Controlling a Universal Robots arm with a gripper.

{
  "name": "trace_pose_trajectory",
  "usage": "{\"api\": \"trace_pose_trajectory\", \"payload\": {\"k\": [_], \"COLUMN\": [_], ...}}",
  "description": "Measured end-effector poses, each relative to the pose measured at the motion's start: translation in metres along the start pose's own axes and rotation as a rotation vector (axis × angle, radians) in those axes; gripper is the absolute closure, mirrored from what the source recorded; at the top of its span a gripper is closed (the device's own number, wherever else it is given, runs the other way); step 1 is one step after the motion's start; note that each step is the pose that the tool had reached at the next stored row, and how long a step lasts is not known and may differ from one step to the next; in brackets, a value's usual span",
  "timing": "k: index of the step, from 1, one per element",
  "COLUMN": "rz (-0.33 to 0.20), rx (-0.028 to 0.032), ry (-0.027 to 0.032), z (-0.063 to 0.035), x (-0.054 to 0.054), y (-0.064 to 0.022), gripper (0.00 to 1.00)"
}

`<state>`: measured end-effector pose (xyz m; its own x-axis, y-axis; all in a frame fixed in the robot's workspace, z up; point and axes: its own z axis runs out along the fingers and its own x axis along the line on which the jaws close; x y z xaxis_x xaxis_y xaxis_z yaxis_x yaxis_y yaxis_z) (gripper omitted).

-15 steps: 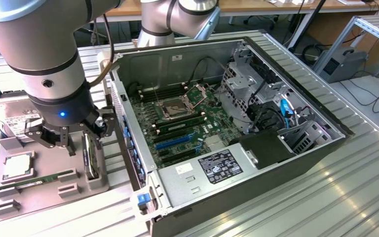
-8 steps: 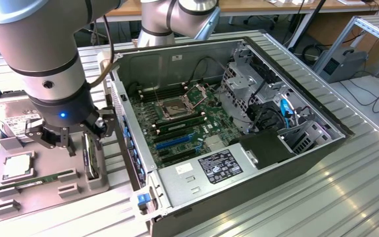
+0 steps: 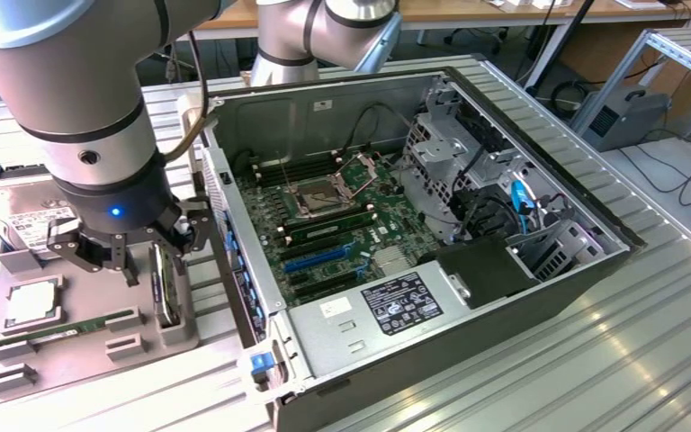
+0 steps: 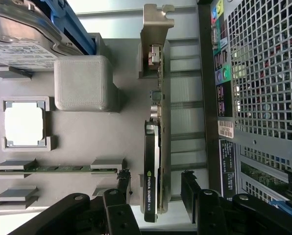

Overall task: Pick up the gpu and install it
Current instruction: 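Pick up the gpu and move the gpu toward the slot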

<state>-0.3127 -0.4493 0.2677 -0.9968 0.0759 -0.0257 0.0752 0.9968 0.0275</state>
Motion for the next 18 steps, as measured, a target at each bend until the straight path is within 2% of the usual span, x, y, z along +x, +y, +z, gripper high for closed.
{"api": "trace_pose_trajectory", "payload": {"k": [18], "rz": [0.0], "rx": [0.0001], "ry": [0.0001], "z": [0.0066], "x": [0.0002], "y": [-0.0001], "gripper": [0.46]}}
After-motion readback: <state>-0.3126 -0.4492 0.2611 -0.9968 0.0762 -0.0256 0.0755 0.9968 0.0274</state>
